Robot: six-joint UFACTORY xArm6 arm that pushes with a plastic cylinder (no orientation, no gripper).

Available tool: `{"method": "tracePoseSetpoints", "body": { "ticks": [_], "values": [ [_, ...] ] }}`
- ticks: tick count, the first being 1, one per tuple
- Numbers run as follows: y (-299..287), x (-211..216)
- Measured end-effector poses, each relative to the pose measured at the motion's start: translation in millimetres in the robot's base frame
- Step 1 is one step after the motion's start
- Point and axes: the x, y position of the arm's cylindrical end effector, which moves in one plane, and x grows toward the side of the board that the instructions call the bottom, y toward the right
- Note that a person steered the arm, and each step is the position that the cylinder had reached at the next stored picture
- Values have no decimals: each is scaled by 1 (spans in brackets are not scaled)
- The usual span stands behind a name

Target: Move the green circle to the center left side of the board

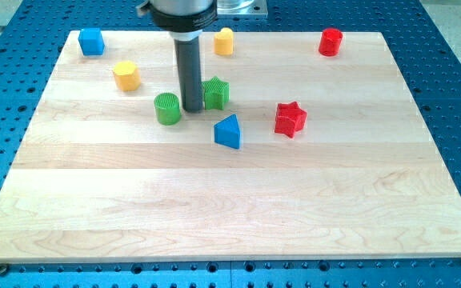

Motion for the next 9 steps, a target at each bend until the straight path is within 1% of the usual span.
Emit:
{"method": "tracePoseSetpoints", "body": {
  "ticks": [1,2,3,4,5,6,7,8,9],
  "values": [
    [-75,3],
    [-27,4],
    [-58,27],
    [-107,32],
    [-128,33],
    [-119,49],
    [-133,69],
    [-165,69],
    [-164,69]
  ]
}}
